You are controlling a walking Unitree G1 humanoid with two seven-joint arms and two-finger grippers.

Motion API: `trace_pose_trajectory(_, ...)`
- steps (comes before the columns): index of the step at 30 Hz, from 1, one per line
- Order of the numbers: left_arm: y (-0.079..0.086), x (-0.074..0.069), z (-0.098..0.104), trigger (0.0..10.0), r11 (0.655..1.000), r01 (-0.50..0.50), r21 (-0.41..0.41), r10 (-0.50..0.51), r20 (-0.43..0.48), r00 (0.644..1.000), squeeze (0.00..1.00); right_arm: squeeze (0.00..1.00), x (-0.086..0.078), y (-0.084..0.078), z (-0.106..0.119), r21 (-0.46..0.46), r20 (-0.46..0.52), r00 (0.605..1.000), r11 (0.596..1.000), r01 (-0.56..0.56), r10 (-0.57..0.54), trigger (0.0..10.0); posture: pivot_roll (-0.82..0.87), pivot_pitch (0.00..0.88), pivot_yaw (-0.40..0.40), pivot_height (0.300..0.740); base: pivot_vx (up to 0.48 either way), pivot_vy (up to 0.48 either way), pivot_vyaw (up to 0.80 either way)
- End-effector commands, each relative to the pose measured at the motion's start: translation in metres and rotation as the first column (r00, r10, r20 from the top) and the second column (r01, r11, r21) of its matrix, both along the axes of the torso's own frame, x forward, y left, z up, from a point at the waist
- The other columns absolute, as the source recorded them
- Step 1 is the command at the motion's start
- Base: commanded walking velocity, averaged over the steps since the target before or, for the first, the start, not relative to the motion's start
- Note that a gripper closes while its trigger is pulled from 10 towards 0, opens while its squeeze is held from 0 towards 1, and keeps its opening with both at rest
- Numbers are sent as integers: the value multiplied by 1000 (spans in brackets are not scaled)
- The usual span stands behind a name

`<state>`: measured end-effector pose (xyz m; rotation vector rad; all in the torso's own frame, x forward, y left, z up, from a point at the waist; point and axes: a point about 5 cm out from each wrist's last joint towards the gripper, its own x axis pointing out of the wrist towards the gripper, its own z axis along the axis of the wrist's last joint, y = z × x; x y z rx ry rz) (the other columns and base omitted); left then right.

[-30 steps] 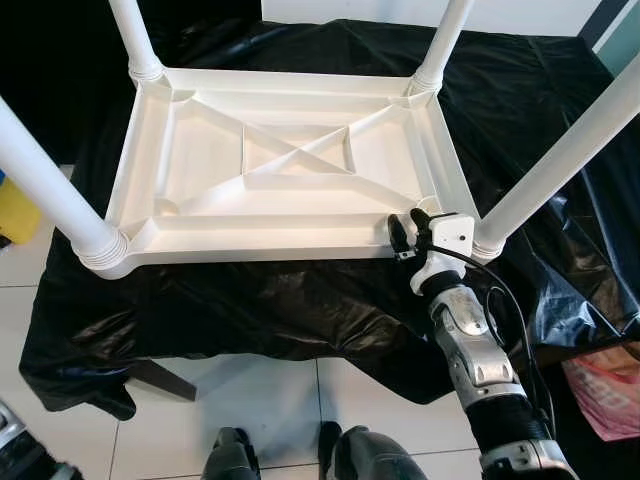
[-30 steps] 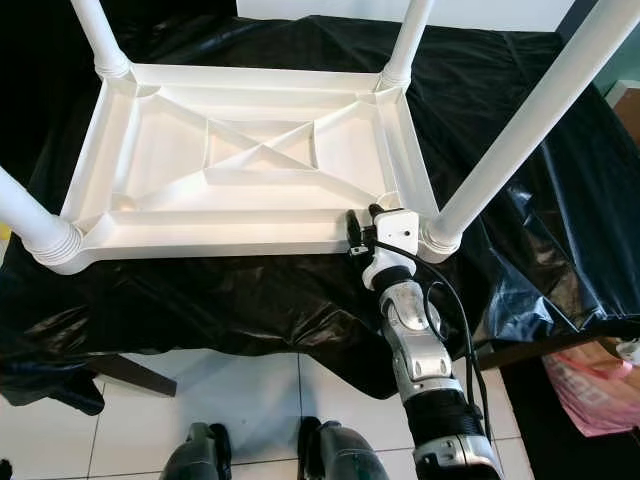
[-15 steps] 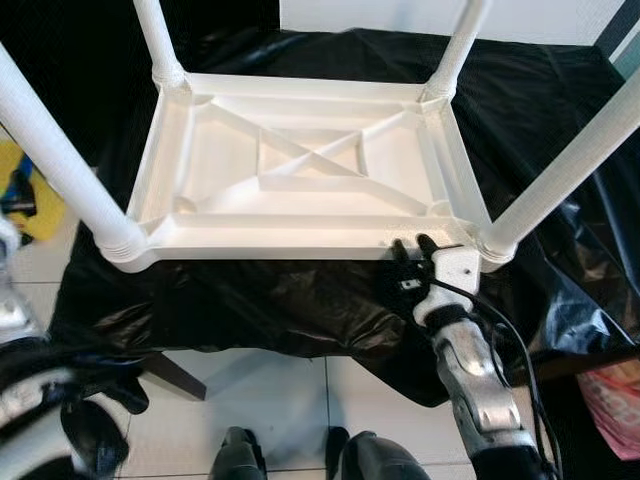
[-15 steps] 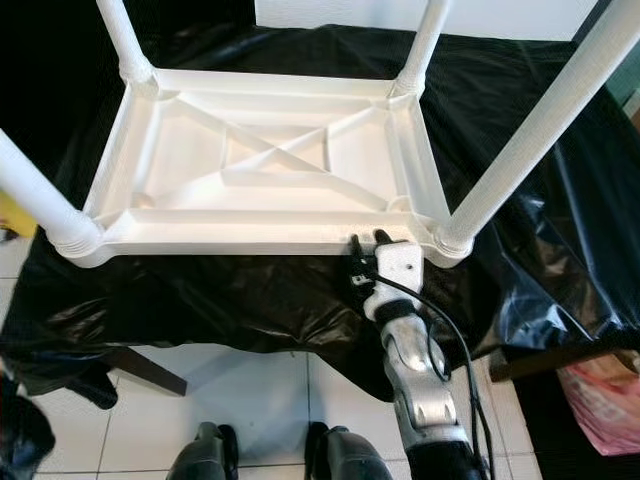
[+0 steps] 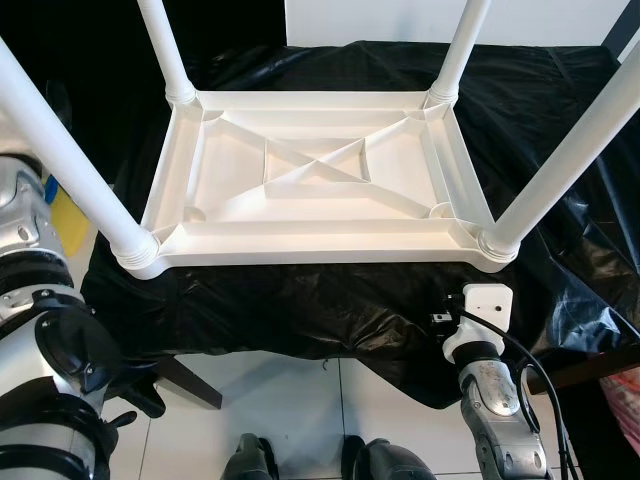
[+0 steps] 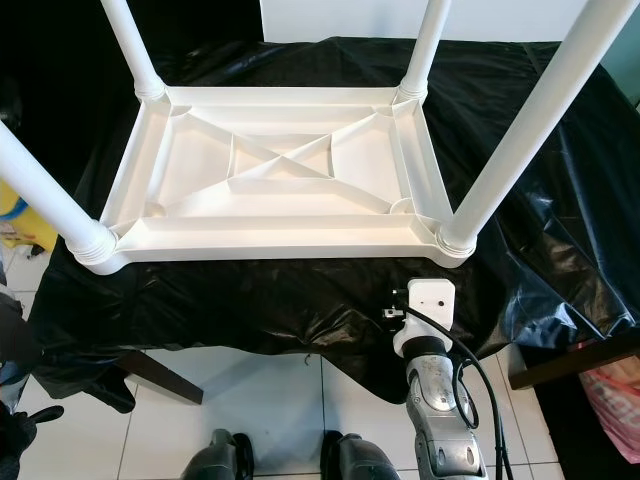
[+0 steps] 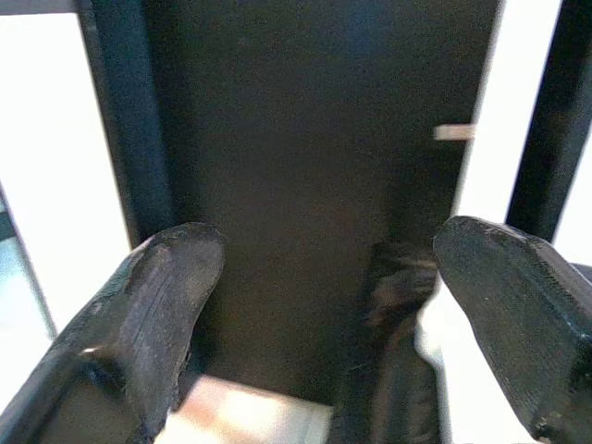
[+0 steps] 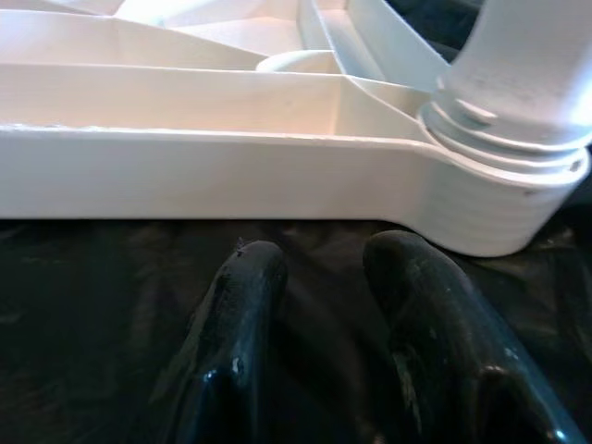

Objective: Building children table

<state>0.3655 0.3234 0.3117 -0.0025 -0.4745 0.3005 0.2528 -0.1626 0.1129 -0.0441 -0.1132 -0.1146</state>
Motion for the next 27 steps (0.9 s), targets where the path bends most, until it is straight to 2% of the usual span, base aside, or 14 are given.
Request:
trace_pose_trajectory(1,-4,4,-5,10000,996,31,-84,-29,22,999,0,0,-1,-2,-4,4,-21,1000,1000,18,-18,10000,-148,132,27,740,0,0,0)
trace_pose_trajectory(3,-36,18,-17,10000,943,317,-105,-316,29,948,0,0,2,0,-3,16,-19,999,999,35,-35,10000,-159,136,39,740,0,0,0)
trace_pose_trajectory(5,-36,18,-17,10000,943,317,-105,-316,29,948,0,0,2,0,-3,16,-19,999,999,35,-35,10000,-159,136,39,740,0,0,0)
trace_pose_trajectory(6,-54,22,-25,10000,886,457,-86,-457,18,889,0,0,3,1,-2,21,-19,999,999,46,-46,10000,-169,143,42,740,0,0,0)
trace_pose_trajectory(13,-73,25,-34,10000,808,585,-71,-587,-6,809,0,0,4,1,-1,27,-23,998,998,56,-56,10000,-175,151,42,740,0,0,0)
trace_pose_trajectory(14,-95,24,-45,10000,688,725,-41,-726,-31,687,0,0,5,1,-1,31,-24,998,997,66,-66,10000,-181,172,39,740,0,0,0)
trace_pose_trajectory(16,-95,24,-45,10000,688,725,-41,-726,-31,687,0,0,5,1,-1,31,-24,998,997,66,-66,10000,-181,172,39,740,0,0,0)
trace_pose_trajectory(17,-120,17,-60,10000,507,861,-33,-861,-64,504,0,0,7,1,0,34,-29,997,997,74,-73,10000,-190,201,37,740,0,0,0)
trace_pose_trajectory(18,-120,17,-60,10000,507,861,-33,-861,-64,504,0,0,7,1,0,34,-29,997,997,74,-73,10000,-190,201,37,740,0,0,0)
trace_pose_trajectory(20,-158,-11,-82,10000,160,986,-43,-985,-69,157,0,0,11,-1,2,32,-31,996,996,83,-82,10000,-194,235,33,740,0,0,0)
trace_pose_trajectory(21,-158,-11,-82,10000,160,986,-43,-985,-69,157,0,0,11,-1,2,32,-31,996,996,83,-82,10000,-194,235,33,740,0,0,0)
trace_pose_trajectory(23,-178,-36,-89,10000,-36,997,-65,-999,-23,-38,0,0,15,-5,5,28,-28,996,996,90,-90,10000,-190,266,30,740,0,0,0)
trace_pose_trajectory(25,-178,-36,-89,10000,-36,997,-65,-999,-23,-38,0,0,15,-5,5,28,-28,996,996,90,-90,10000,-190,266,30,740,0,0,0)
trace_pose_trajectory(27,-194,-53,-92,10000,-124,989,-83,-992,24,-123,0,0,21,-7,7,28,-27,996,996,88,-87,10000,-177,284,30,740,0,0,0)
